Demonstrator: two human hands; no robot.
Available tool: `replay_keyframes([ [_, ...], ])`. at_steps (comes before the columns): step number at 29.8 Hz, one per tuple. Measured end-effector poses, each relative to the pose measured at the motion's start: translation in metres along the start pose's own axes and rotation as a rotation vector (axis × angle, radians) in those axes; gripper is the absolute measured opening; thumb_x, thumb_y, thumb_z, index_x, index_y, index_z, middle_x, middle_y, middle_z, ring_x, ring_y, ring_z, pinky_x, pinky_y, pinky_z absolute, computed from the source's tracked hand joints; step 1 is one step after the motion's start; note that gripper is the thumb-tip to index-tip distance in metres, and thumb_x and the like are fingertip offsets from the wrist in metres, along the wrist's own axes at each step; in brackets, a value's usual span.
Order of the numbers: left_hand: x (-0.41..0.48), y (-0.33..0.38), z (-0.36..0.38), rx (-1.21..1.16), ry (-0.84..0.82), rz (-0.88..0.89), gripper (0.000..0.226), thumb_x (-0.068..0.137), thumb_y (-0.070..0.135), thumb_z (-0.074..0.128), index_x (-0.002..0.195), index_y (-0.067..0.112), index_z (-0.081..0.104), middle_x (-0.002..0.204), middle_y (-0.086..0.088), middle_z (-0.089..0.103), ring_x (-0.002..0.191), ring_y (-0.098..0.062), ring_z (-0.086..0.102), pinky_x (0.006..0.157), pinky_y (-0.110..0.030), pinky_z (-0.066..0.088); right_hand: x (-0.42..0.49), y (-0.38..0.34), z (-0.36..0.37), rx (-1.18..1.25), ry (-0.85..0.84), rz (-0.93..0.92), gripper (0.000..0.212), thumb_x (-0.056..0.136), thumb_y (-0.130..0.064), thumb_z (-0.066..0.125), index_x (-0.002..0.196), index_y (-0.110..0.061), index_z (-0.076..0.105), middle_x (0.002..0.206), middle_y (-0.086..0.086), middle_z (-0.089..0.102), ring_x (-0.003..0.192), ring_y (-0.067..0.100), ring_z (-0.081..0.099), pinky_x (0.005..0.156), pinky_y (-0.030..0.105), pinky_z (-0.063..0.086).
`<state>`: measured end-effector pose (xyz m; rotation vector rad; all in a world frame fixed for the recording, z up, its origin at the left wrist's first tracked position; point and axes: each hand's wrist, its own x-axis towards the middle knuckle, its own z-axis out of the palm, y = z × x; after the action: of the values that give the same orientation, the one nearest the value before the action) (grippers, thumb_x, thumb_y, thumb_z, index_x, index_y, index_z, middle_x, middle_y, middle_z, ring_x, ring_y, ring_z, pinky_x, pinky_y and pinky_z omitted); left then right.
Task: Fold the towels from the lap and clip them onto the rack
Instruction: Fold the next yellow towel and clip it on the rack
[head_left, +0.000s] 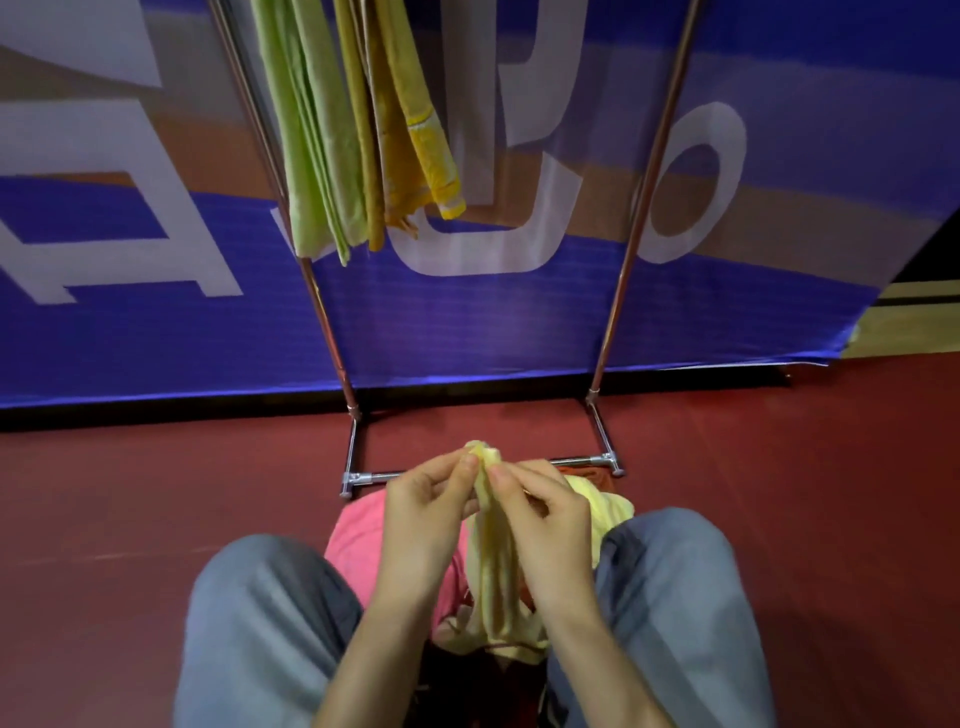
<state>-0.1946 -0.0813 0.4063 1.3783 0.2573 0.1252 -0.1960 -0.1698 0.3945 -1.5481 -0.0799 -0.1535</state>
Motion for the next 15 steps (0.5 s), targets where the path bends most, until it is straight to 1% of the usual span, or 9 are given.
replay_keyframes([
  [1,-0.003,-0.003,-0.002,0.0,0.016,-0.005,0.021,0.089,0.002,0.047,0.092,0.005,0.067,0.068,0.004,0.073,0.069,-0.002,0.066,0.064,-0.014,0.055,-0.005,0.002,0.003,0.019,-0.007,0.022,0.016,0.086,-0.013,0.059,0.078,-0.017,0.072,0.08,0.0,0.064,0.078,-0.004,0.06,0.071,0.006,0.042],
  [3,-0.008,-0.01,-0.005,-0.003,0.049,-0.02,0.029,0.089,0.003,0.046,0.08,0.016,0.069,0.062,0.009,0.071,0.065,0.001,0.064,0.066,-0.014,0.053,-0.013,0.005,0.003,0.089,-0.02,0.085,0.026,0.091,-0.021,0.047,0.088,-0.01,0.07,0.09,-0.003,0.064,0.085,-0.01,0.059,0.074,0.002,0.04],
  [4,-0.012,-0.013,-0.006,-0.007,0.056,-0.026,0.03,0.089,0.004,0.047,0.078,0.018,0.07,0.064,0.008,0.071,0.068,-0.002,0.063,0.07,-0.018,0.053,-0.018,0.004,0.002,0.111,-0.037,0.127,0.031,0.094,-0.024,0.04,0.091,-0.014,0.069,0.096,-0.005,0.064,0.088,-0.014,0.058,0.075,-0.001,0.038],
  [6,-0.016,-0.016,-0.007,0.011,0.046,0.001,0.02,0.086,0.005,0.052,0.092,0.012,0.069,0.073,0.008,0.072,0.078,-0.005,0.064,0.079,-0.022,0.052,-0.023,0.002,-0.002,0.109,-0.091,0.16,0.043,0.093,-0.042,0.026,0.093,-0.027,0.065,0.105,-0.01,0.062,0.094,-0.02,0.053,0.077,-0.004,0.035],
  [7,-0.02,-0.018,-0.006,0.017,0.035,0.009,0.021,0.083,0.002,0.055,0.098,0.011,0.067,0.073,0.01,0.072,0.078,-0.002,0.064,0.079,-0.018,0.053,-0.026,0.002,-0.005,0.106,-0.106,0.167,0.05,0.087,-0.053,0.021,0.093,-0.029,0.065,0.108,-0.011,0.062,0.096,-0.021,0.051,0.078,-0.005,0.033],
  [8,-0.022,-0.019,-0.006,0.013,0.022,0.021,0.025,0.082,-0.002,0.056,0.099,0.014,0.065,0.07,0.014,0.072,0.076,0.003,0.065,0.075,-0.013,0.053,-0.028,0.002,-0.008,0.111,-0.124,0.173,0.058,0.083,-0.059,0.018,0.095,-0.027,0.065,0.109,-0.01,0.062,0.097,-0.022,0.05,0.078,-0.005,0.033],
  [11,-0.027,-0.02,-0.01,0.064,-0.042,0.07,0.028,0.084,-0.004,0.052,0.085,0.019,0.066,0.069,0.017,0.072,0.073,0.006,0.065,0.068,-0.008,0.049,-0.029,0.003,-0.02,0.083,-0.206,0.135,0.068,0.079,-0.07,0.022,0.099,-0.024,0.067,0.11,-0.007,0.063,0.101,-0.015,0.052,0.084,-0.002,0.035],
  [12,-0.029,-0.019,-0.011,0.072,-0.074,0.078,0.027,0.085,-0.004,0.051,0.086,0.017,0.067,0.069,0.018,0.072,0.073,0.007,0.064,0.068,-0.007,0.048,-0.028,0.002,-0.025,0.025,-0.226,0.102,0.065,0.078,-0.071,0.025,0.099,-0.027,0.068,0.11,-0.005,0.061,0.104,-0.01,0.052,0.088,0.001,0.034],
  [15,-0.033,-0.017,-0.016,0.13,-0.155,0.142,0.014,0.078,0.008,0.058,0.087,0.015,0.066,0.07,0.022,0.071,0.073,0.01,0.063,0.069,-0.005,0.046,-0.017,0.0,-0.042,-0.109,-0.294,0.042,0.041,0.079,-0.056,0.032,0.091,-0.039,0.067,0.115,-0.007,0.05,0.115,-0.002,0.043,0.097,0.004,0.026],
])
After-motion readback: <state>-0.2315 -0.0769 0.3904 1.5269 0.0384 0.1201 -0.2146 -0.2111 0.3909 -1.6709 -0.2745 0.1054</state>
